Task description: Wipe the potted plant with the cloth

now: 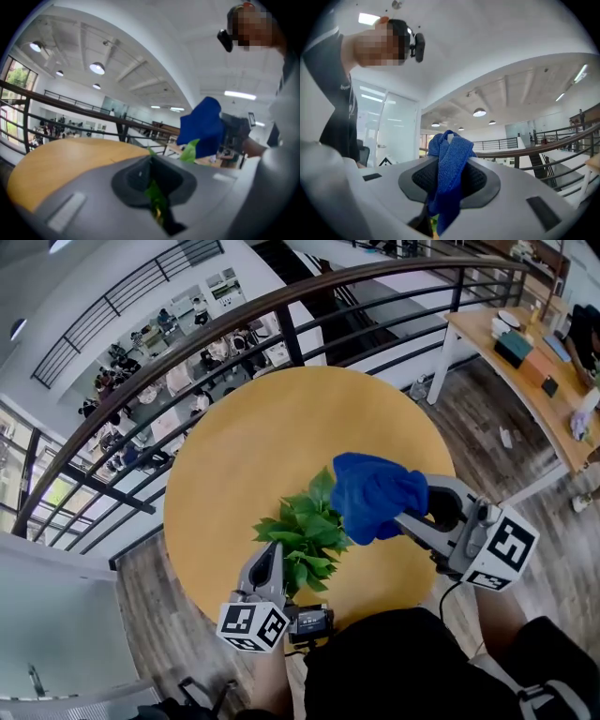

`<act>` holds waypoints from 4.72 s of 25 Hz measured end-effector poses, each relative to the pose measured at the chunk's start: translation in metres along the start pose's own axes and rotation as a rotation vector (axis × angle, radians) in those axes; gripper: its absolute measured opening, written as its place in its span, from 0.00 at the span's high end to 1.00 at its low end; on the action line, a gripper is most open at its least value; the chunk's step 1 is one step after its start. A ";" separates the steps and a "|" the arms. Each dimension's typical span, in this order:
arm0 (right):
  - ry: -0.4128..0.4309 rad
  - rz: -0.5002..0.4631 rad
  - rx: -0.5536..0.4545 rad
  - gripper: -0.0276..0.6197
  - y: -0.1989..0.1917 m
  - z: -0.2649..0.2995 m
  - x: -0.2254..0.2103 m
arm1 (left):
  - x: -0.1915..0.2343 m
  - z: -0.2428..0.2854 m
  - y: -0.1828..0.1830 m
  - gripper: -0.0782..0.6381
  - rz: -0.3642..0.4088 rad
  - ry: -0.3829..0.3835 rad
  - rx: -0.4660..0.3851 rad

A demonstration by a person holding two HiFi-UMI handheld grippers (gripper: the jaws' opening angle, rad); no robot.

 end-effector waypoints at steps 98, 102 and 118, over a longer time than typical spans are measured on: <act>0.023 -0.082 0.683 0.77 -0.174 -0.045 0.011 | 0.001 -0.002 -0.002 0.89 -0.041 0.014 0.008; -0.006 -0.025 0.624 0.77 -0.163 -0.060 0.006 | 0.000 -0.002 -0.001 0.89 -0.009 0.017 0.006; 0.019 -0.008 0.497 0.77 -0.146 -0.051 0.012 | -0.009 -0.022 -0.002 0.55 0.087 0.040 -0.039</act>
Point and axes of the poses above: the fingertips, and each gripper's own axes: z forward along the fingers, x to its left, y out of its top, the point moved 2 cm from there along -z, backward along the fingers, and after that the axes turned 6 degrees about x, right-handed, at the moved point
